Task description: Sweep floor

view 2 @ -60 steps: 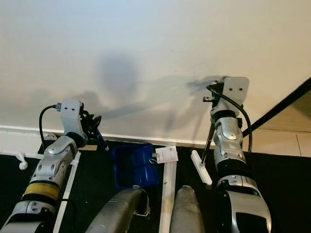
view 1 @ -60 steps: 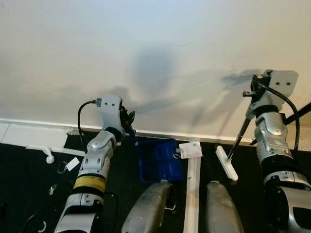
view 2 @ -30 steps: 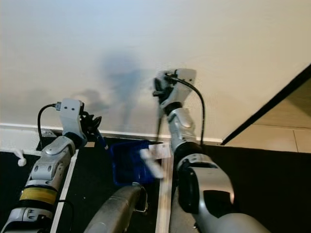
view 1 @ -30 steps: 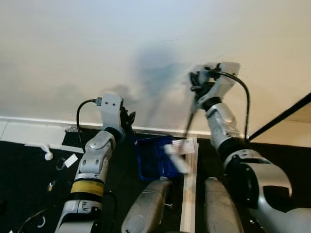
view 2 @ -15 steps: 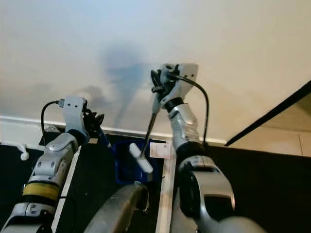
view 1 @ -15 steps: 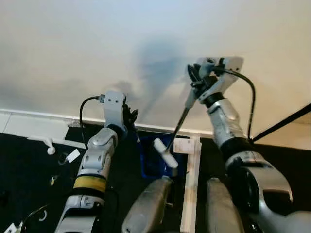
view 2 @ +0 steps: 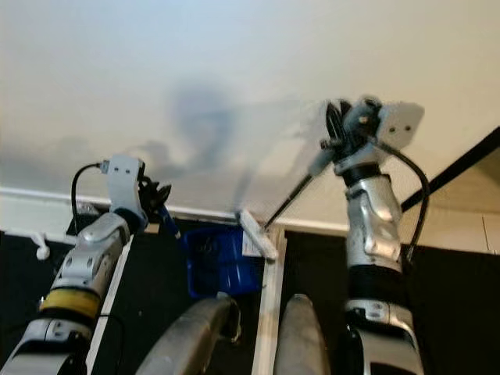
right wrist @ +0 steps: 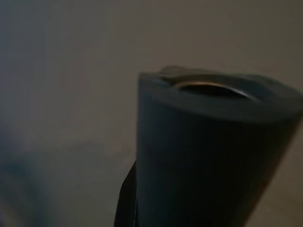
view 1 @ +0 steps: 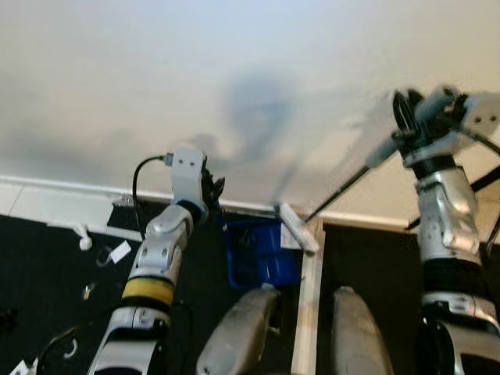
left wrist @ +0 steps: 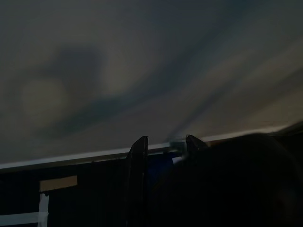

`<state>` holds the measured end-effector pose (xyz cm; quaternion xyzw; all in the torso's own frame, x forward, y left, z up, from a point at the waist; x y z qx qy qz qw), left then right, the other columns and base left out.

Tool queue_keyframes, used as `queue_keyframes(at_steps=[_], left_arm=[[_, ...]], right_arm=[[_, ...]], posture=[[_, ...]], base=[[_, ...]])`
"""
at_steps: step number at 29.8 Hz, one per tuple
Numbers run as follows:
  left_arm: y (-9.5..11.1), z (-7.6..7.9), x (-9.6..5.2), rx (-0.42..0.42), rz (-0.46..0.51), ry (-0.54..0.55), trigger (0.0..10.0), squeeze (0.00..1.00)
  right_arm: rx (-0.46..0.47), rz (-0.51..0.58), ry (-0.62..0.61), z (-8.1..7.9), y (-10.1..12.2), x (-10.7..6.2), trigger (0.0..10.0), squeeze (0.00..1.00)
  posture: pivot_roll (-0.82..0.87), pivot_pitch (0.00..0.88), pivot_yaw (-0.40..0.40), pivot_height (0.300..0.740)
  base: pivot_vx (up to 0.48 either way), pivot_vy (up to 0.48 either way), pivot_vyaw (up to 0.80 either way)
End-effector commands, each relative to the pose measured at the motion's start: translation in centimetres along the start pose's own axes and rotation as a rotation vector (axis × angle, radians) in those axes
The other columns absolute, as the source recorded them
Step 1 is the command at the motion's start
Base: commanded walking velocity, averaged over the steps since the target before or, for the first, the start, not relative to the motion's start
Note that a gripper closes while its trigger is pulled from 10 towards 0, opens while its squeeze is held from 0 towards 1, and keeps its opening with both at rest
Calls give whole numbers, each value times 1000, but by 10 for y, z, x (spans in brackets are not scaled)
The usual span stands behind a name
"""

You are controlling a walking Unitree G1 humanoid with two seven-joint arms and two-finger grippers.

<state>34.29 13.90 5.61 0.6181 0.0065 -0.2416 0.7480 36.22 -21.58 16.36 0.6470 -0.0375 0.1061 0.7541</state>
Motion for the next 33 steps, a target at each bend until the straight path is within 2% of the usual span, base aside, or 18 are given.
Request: queue_keyframes(at_steps=[1, 5, 6, 7, 9, 10, 12, 14, 16, 17, 20, 24, 25, 26, 29, 33], left_arm=[[-34, 17, 1, -75, -112, -74, 10000, 0], [-34, 16, 1, -73, -113, -71, 10000, 0], [-35, 14, 0, -73, -113, -68, 10000, 0], [-35, 14, 1, -73, -113, -67, 10000, 0], [-35, 14, 1, -74, -114, -68, 10000, 0], [-35, 14, 1, -74, -114, -68, 10000, 0], [-36, 15, 1, -74, -117, -72, 10000, 0], [-37, 17, 2, -75, -117, -78, 10000, 0], [-36, 18, 3, -76, -116, -81, 10000, 0], [-34, 19, 3, -76, -114, -82, 10000, 0], [-33, 17, 1, -73, -111, -83, 10000, 0], [-32, 14, -2, -71, -110, -79, 10000, 0], [-32, 13, -3, -71, -111, -77, 10000, 0], [-32, 13, -3, -71, -111, -77, 10000, 0], [-33, 13, -6, -71, -110, -75, 10000, 0], [-31, 12, -9, -77, -103, -70, 10000, 0]], right_arm=[[-53, -58, -4, -1, -7, -4, 10000, 0], [-36, -120, -66, 11, -18, -12, 10000, 0], [-3, -116, -120, 26, -14, -16, 10000, 0], [-3, -112, -133, 30, -12, -17, 10000, 0], [-40, -102, -162, 43, -7, -20, 10000, 0], [-40, -102, -162, 43, -7, -20, 10000, 0], [-101, -89, -201, 56, 0, -22, 10000, 0], [-161, -73, -233, 61, 3, -22, 10000, 0], [-205, -60, -243, 56, 0, -20, 10000, 0], [-207, -58, -239, 48, -6, -17, 10000, 0], [-152, -41, -215, 27, -15, -9, 10000, 0], [-119, -20, -185, 11, -19, -2, 10000, 0], [-70, -36, -183, 5, -26, 0, 10000, 0], [-70, -36, -183, 5, -26, 0, 10000, 0], [9, -97, -161, -18, -48, 7, 10000, 0], [43, -111, -129, -37, -55, 13, 10000, 0]], posture=[[-42, 217, 100, 740], [-42, 217, 100, 740], [-42, 217, 100, 740], [-42, 217, 100, 740], [-42, 217, 100, 740], [-42, 217, 100, 740], [-42, 217, 100, 740], [-42, 217, 100, 740], [-54, 222, 107, 740], [-42, 226, 113, 740], [-24, 232, 118, 740], [-3, 243, 125, 740], [2, 247, 127, 740], [2, 247, 127, 740], [23, 251, 127, 740], [68, 262, 124, 740]], base=[[0, 0, 0], [0, 0, 0], [0, 0, 0], [0, 0, 0], [0, 0, 0], [0, 0, 0], [0, 0, 0], [0, 0, 0], [0, 0, 0], [0, 0, 0], [0, 0, 0], [0, 0, 0], [0, 0, 0], [0, 0, 0], [0, 0, 0], [0, 0, 0]])
Point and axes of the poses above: a point about 5 cm out from each wrist's last joint towards the gripper, its own x axis pointing out of the wrist towards the gripper, its own y axis along the axis of the wrist's last joint, z = x × y, the point moved 4 cm from there along x, pointing out of the wrist towards the gripper, and after that the axes turned 11 degrees about -x, right-handed, at the moved point
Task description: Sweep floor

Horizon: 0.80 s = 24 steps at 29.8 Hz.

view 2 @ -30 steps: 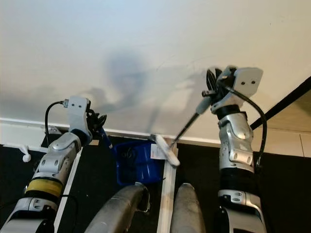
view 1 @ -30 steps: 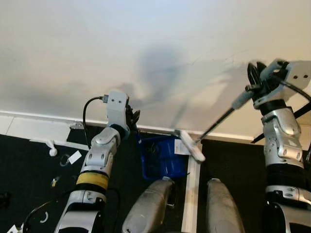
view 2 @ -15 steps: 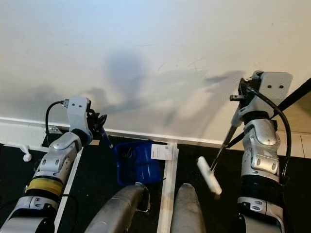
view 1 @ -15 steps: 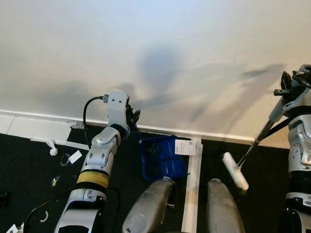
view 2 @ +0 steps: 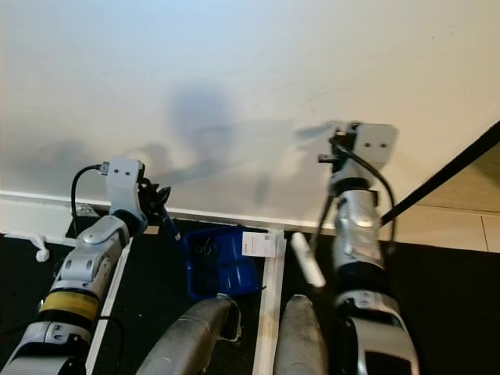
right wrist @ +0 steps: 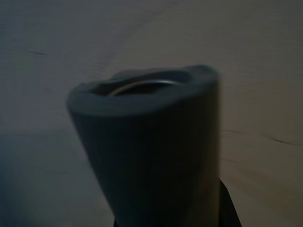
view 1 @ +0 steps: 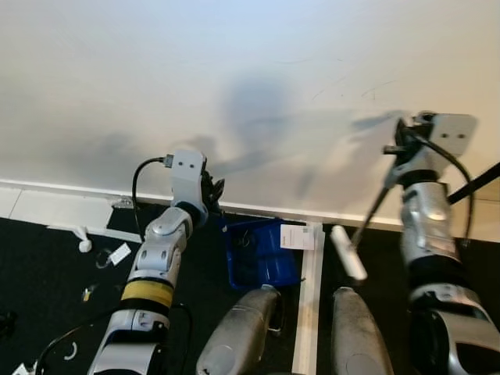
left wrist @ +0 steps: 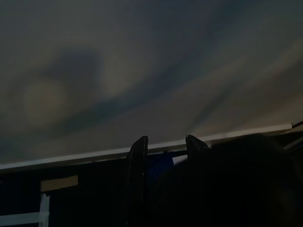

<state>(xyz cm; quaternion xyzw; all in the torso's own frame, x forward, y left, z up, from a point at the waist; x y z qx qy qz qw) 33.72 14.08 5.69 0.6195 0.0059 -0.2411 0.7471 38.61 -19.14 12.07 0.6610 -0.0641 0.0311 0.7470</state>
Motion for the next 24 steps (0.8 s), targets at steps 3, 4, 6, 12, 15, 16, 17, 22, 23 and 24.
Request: queue_keyframes(at_steps=[3, 4, 6, 12, 15, 16, 17, 22, 23, 24], left_arm=[[-30, 9, -10, -82, -102, -62, 10000, 0], [-30, 8, -11, -82, -103, -61, 10000, 0], [-30, 7, -12, -82, -103, -59, 10000, 0], [-29, 7, -14, -81, -102, -57, 10000, 0], [-28, 10, -13, -81, -105, -61, 10000, 0], [-28, 11, -13, -82, -106, -64, 10000, 0], [-28, 12, -12, -82, -106, -65, 10000, 0], [-28, 14, -11, -86, -106, -70, 10000, 0], [-29, 15, -11, -87, -106, -71, 10000, 0], [-29, 15, -10, -88, -106, -71, 10000, 0]], right_arm=[[39, -43, 48, -24, -14, -2, 10000, 0], [53, -47, 55, -28, -14, -1, 10000, 0], [71, -52, 62, -32, -15, 0, 10000, 0], [207, -83, 142, -63, -18, 1, 10000, 0], [297, -107, 275, -104, -16, -3, 10000, 0], [299, -110, 306, -114, -15, -5, 10000, 0], [311, -114, 328, -121, -15, -7, 10000, 0], [340, -122, 360, -135, -14, -10, 10000, 0], [351, -122, 363, -136, -14, -10, 10000, 0], [360, -120, 365, -137, -13, -10, 10000, 0]], posture=[[86, 265, 125, 740], [86, 265, 125, 740], [92, 265, 125, 740], [102, 262, 123, 740], [89, 259, 125, 740], [89, 259, 125, 740], [89, 259, 123, 740], [83, 255, 118, 740], [81, 253, 116, 740], [80, 252, 115, 740]], base=[[0, 0, 0], [0, 0, 0], [0, 0, 0], [0, 0, 0], [0, 0, 0], [0, 0, 0], [0, 0, 0], [0, 0, 0], [0, 0, 0], [0, 0, 0]])
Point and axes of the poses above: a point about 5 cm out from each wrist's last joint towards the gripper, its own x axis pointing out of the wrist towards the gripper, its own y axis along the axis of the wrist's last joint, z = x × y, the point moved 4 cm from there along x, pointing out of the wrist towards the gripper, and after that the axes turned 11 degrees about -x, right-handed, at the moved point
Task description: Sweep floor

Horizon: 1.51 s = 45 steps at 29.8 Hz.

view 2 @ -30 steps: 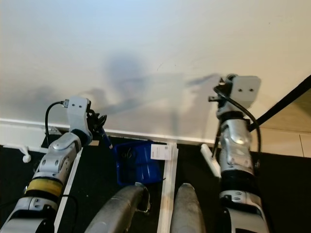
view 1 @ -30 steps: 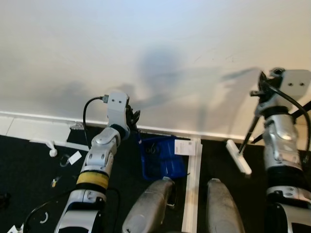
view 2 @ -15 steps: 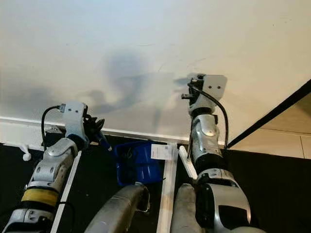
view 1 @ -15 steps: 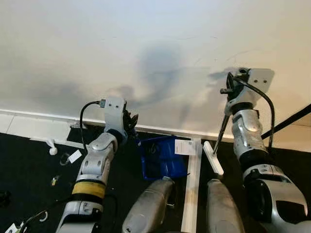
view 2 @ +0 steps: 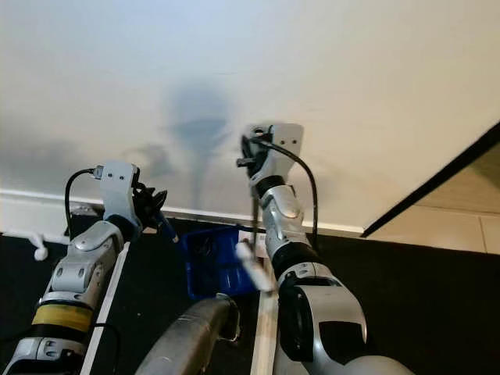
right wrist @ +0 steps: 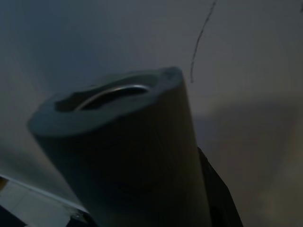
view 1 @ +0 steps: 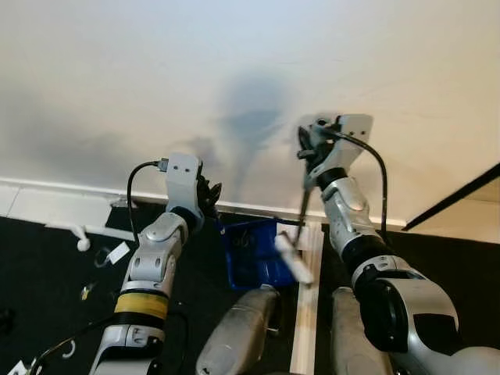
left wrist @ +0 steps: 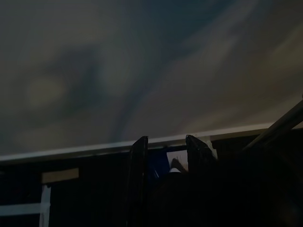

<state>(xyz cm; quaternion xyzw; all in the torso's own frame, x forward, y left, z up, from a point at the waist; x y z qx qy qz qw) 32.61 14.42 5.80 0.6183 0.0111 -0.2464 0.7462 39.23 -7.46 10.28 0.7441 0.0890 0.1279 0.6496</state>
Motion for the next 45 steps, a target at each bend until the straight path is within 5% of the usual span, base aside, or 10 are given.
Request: queue_keyframes(at_steps=[1, 7, 9, 13, 15, 29, 33, 34, 39, 45], left_arm=[[-26, 15, 2, -86, -91, -72, 10000, 0], [-25, 15, 4, -92, -87, -70, 10000, 0], [-24, 14, 6, -97, -81, -65, 10000, 0], [-24, 14, 7, -99, -80, -63, 10000, 0], [-26, 17, 10, -102, -85, -73, 10000, 0], [-27, 23, 16, -89, -100, -106, 10000, 0], [-27, 22, 17, -85, -100, -109, 10000, 0], [-27, 22, 17, -83, -102, -111, 10000, 0], [-28, 22, 17, -83, -104, -113, 10000, 0], [-26, 24, 13, -81, -101, -120, 10000, 0]], right_arm=[[100, -39, 21, -17, -13, -2, 10000, 0], [95, 78, 6, -3, 15, 6, 10000, 0], [44, 242, 43, 6, 55, 7, 10000, 0], [21, 334, 84, 7, 79, 1, 10000, 0], [-44, 428, 135, 12, 115, -28, 10000, 0], [-243, 241, -11, 68, 94, -79, 10000, 0], [-280, 185, -88, 94, 94, -94, 10000, 0], [-317, 155, -167, 113, 92, -99, 10000, 0], [-338, 135, -300, 133, 84, -97, 10000, 0], [-354, 147, -404, 125, 64, -74, 10000, 0]], posture=[[78, 250, 115, 740], [58, 242, 107, 740], [31, 238, 94, 740], [27, 238, 93, 740], [-4, 242, 96, 740], [-41, 237, 118, 740], [-42, 235, 122, 740], [-42, 235, 123, 740], [-41, 237, 125, 740], [9, 266, 138, 740]], base=[[0, 0, 0], [0, 0, 0], [0, 0, 0], [0, 0, 0], [0, 0, 0], [0, 0, 0], [0, 0, 0], [0, 0, 0], [0, 0, 0], [0, 0, 0]])
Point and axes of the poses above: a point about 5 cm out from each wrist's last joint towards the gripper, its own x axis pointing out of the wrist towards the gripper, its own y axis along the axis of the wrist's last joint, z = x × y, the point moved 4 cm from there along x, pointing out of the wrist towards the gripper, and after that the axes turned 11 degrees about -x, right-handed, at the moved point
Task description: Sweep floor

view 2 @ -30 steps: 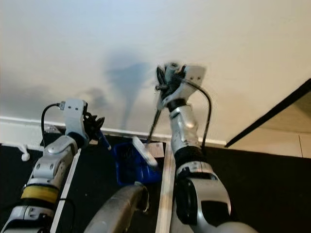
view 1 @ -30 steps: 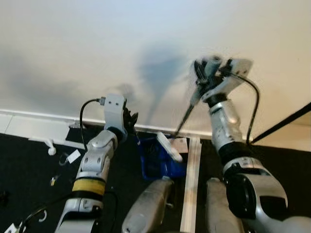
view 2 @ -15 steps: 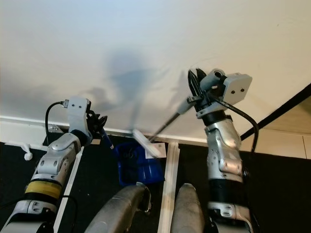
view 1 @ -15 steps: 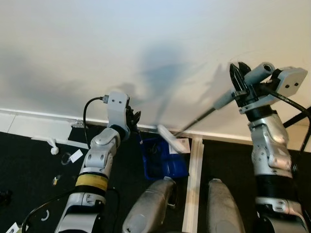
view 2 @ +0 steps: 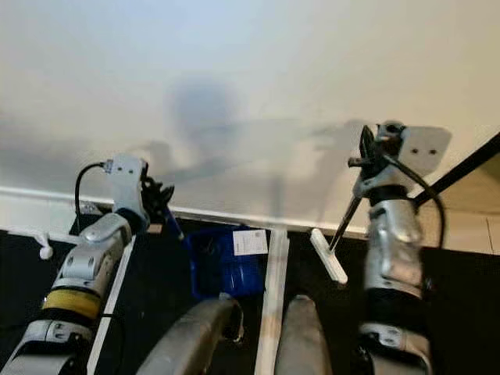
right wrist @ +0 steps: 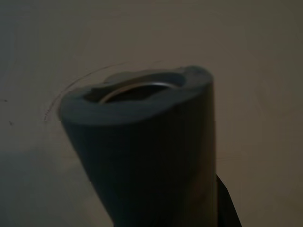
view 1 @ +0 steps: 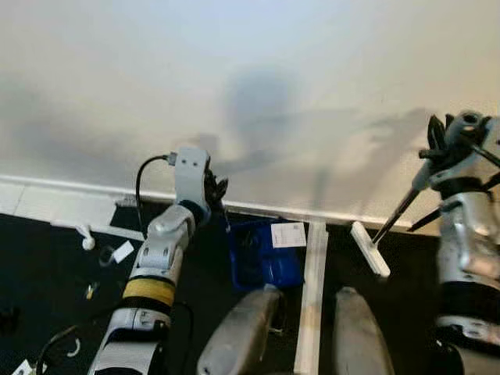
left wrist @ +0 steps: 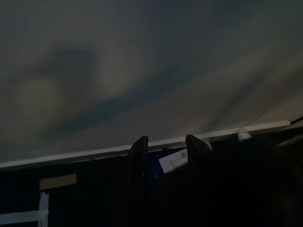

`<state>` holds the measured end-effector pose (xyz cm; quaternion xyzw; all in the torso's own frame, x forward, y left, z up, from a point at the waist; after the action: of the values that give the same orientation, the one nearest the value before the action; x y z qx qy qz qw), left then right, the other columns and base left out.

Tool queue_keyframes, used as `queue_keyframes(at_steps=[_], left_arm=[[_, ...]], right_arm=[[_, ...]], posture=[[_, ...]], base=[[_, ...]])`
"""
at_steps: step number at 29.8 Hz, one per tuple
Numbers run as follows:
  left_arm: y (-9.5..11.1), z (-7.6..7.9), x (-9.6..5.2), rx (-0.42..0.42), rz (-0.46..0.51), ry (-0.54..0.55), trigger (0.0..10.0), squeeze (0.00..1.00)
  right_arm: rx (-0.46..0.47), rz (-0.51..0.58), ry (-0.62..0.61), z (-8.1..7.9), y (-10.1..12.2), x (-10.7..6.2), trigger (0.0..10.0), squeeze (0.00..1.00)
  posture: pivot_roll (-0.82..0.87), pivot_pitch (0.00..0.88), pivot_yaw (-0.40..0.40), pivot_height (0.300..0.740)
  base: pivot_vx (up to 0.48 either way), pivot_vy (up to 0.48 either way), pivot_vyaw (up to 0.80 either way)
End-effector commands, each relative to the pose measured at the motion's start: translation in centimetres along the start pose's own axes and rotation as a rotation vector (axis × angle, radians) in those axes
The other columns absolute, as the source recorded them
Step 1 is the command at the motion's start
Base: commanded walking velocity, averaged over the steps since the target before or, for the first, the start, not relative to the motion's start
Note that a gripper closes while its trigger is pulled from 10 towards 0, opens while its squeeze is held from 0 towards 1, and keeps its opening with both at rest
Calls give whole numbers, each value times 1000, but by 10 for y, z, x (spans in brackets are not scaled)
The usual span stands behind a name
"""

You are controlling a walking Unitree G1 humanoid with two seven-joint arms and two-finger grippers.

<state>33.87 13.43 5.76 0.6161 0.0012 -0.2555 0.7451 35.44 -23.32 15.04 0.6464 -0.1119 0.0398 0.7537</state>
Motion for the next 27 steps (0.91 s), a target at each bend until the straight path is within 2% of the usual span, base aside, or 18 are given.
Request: queue_keyframes(at_steps=[1, 3, 4, 5, 9, 12, 14, 20, 21, 24, 25, 27], left_arm=[[-29, 18, -1, -85, -98, -93, 10000, 0], [-30, 17, -5, -84, -99, -89, 10000, 0], [-30, 17, -5, -84, -99, -89, 10000, 0], [-29, 15, -9, -84, -97, -84, 10000, 0], [-27, 12, -12, -84, -93, -77, 10000, 0], [-27, 11, -14, -84, -92, -71, 10000, 0], [-26, 12, -14, -86, -90, -71, 10000, 0], [-25, 15, -13, -91, -88, -72, 10000, 0], [-24, 16, -12, -92, -87, -74, 10000, 0], [-24, 16, -11, -92, -86, -74, 10000, 0], [-23, 17, -10, -93, -84, -77, 10000, 0], [-23, 17, -9, -93, -84, -77, 10000, 0]], right_arm=[[-32, 9, -13, -10, -5, 2, 10000, 0], [-33, -40, -22, -19, -21, 4, 10000, 0], [-33, -40, -22, -19, -21, 4, 10000, 0], [23, -71, 0, -31, -29, 6, 10000, 0], [113, -105, 27, -51, -37, 9, 10000, 0], [186, -143, 98, -81, -43, 10, 10000, 0], [223, -154, 154, -105, -44, 9, 10000, 0], [367, -164, 246, -143, -39, 8, 10000, 0], [414, -151, 298, -158, -32, 7, 10000, 0], [425, -145, 316, -164, -30, 7, 10000, 0], [447, -131, 350, -175, -25, 6, 10000, 0], [453, -123, 361, -179, -23, 6, 10000, 0]], posture=[[9, 266, 138, 740], [32, 273, 140, 740], [32, 273, 140, 740], [51, 278, 140, 740], [70, 284, 141, 740], [84, 283, 139, 740], [88, 275, 135, 740], [78, 259, 129, 740], [76, 257, 128, 740], [76, 255, 128, 740], [68, 249, 125, 740], [68, 249, 125, 740]], base=[[0, 0, 0], [0, 0, 0], [0, 0, 0], [0, 0, 0], [0, 0, 0], [0, 0, 0], [0, 0, 0], [0, 0, 0], [0, 0, 0], [0, 0, 0], [0, 0, 0], [0, 0, 0]])
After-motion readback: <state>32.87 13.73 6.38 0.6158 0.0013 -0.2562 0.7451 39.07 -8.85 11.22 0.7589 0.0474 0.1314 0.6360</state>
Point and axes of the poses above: a point about 5 cm out from each wrist's last joint towards the gripper, its own x axis pointing out of the wrist towards the gripper, its own y axis along the axis of the wrist's last joint, z = x × y, the point moved 4 cm from there along x, pointing out of the wrist towards the gripper, and after that the axes turned 11 degrees about -x, right-handed, at the moved point
